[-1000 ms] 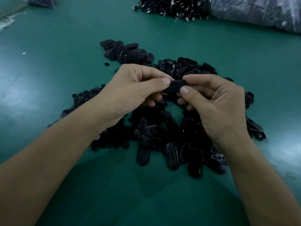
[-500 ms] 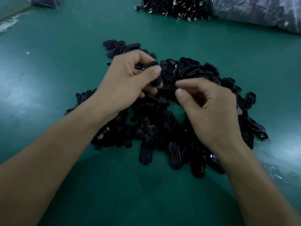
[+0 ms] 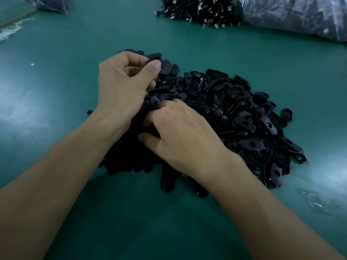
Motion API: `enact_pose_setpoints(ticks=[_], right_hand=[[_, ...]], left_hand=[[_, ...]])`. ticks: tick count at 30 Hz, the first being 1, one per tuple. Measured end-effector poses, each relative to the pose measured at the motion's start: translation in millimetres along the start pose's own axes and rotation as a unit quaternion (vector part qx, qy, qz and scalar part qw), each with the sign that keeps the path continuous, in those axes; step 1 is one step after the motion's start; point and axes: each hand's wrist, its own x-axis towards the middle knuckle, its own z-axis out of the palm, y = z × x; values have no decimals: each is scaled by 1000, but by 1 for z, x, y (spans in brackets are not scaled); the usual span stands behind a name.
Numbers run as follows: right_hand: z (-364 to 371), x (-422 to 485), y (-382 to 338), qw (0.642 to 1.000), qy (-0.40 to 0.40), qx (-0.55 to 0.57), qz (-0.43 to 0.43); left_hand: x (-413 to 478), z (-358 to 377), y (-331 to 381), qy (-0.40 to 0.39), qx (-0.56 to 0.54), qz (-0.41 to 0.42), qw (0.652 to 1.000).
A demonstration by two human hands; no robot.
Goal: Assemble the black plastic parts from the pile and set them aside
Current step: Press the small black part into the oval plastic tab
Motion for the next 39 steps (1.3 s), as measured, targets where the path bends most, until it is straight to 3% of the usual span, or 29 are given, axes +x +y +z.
enact_pose_setpoints(ticks=[7, 11, 14, 18, 24, 31, 39], right_hand=[[4, 2, -5, 998, 0, 61, 31], [5, 0, -6, 999, 7, 38, -1], [1, -2, 0, 995, 26, 99, 8], [-6, -9, 19, 975, 77, 205, 45], [-7, -25, 66, 943, 198, 250, 94], [-5, -37, 78, 903, 288, 312, 62], [-6, -41, 72, 873, 311, 370, 68]], left_hand=[[-1, 1, 0, -6, 0, -12, 1000], [-1, 2, -1, -17, -6, -22, 1000], [-1, 2, -2, -33, -1, -14, 999], [-4, 4, -3, -53, -6, -2, 999], [-14, 11, -2, -120, 28, 3, 992], [-25, 13, 2, -181, 44, 8, 983], [-29, 15, 4, -212, 23, -16, 977]])
